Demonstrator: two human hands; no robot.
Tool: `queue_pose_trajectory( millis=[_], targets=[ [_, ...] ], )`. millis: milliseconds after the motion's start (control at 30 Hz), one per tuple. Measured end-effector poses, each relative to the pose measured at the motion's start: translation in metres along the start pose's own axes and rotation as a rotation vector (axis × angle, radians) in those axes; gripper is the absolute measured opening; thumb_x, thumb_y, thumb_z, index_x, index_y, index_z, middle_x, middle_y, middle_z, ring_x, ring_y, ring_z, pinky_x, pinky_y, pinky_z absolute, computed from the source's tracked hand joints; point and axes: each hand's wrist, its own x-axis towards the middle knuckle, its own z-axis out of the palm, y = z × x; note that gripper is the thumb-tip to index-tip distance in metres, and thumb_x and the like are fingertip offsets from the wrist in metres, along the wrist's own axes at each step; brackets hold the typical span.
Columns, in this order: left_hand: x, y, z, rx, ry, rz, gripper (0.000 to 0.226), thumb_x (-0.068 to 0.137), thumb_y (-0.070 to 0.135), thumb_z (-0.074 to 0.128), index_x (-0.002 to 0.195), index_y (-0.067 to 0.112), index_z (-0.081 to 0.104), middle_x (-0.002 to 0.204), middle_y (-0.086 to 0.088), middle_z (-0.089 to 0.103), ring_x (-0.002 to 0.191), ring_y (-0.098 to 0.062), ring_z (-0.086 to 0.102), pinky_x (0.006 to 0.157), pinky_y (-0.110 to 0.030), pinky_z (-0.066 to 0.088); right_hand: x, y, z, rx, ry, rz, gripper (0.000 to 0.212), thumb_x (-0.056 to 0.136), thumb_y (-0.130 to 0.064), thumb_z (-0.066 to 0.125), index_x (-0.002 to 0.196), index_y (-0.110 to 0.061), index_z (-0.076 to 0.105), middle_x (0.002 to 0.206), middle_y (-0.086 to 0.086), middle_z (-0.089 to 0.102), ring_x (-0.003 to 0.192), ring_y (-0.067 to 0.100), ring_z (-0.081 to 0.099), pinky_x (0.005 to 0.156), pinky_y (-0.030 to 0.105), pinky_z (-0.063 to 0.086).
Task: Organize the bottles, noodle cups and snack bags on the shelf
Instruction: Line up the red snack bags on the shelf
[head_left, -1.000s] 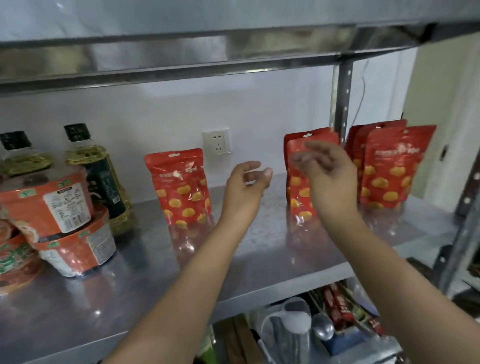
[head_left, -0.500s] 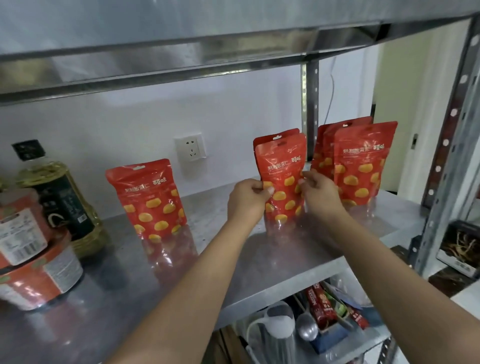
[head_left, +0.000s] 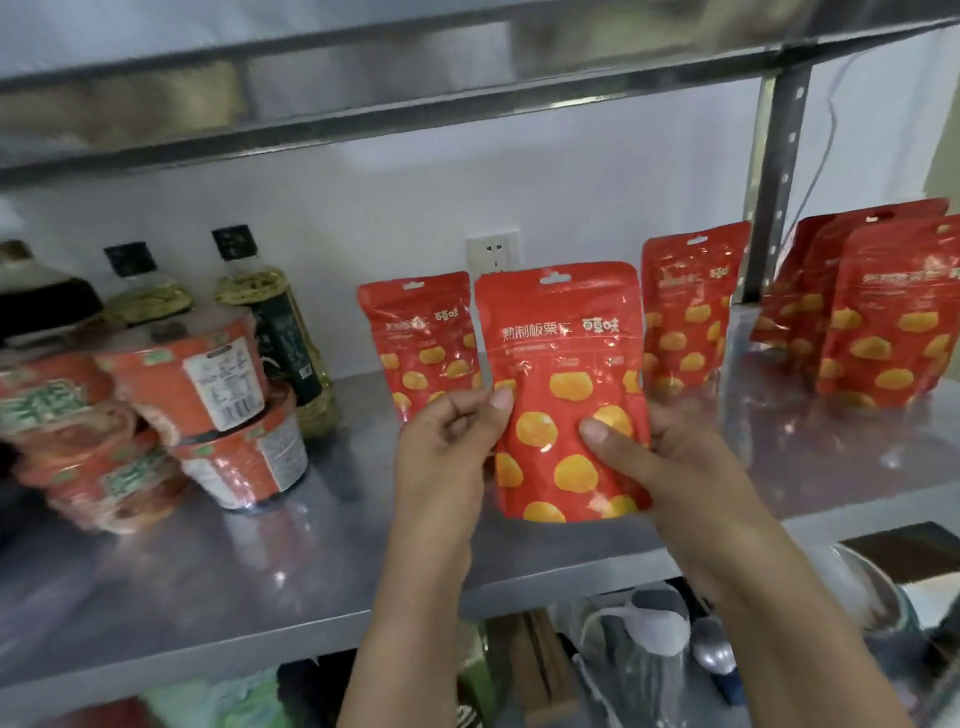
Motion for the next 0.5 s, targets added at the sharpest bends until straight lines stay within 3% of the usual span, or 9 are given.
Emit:
queue_pose_trajectory(
  millis=[133,333,500],
  targets=[
    [-0.010,0.005,-0.021,-0.015,-0.083,-0.053,0.049,0.074,0.043,0.082,0.112,0.014,0.072,0.105,-0.004,0.077,0.099,-0.024,0.074,0.087,-0.042,0.058,0.002,0.009,0.023,0.055,-0.087,0.018,0.030,0.079,-0.022,0.071,0.107,-0.014,0.073,0.102,0.011,0.077,0.095,0.031,0.075,0.081,0.039,0.062],
    [-0.017,0.005,-0.029,-0.041,0.006,-0.002,0.041,0.079,0.032,0.076,0.113,0.010,0.072,0.102,-0.008,0.078,0.093,-0.027,0.075,0.085,-0.044,0.060,-0.004,0.013,0.048,0.072,-0.069,0.009,0.026,0.077,-0.023,0.071,0.102,-0.016,0.074,0.095,0.006,0.079,0.085,0.022,0.076,0.068,0.026,0.060],
    [-0.021,0.002,-0.024,-0.064,0.027,0.054,0.031,0.086,0.026,0.074,0.111,0.007,0.072,0.102,-0.009,0.077,0.093,-0.028,0.075,0.083,-0.045,0.060,-0.008,0.012,0.047,0.051,-0.035,-0.035,0.022,0.080,-0.022,0.072,0.101,-0.016,0.075,0.095,0.007,0.078,0.087,0.025,0.076,0.072,0.033,0.063]
  ],
)
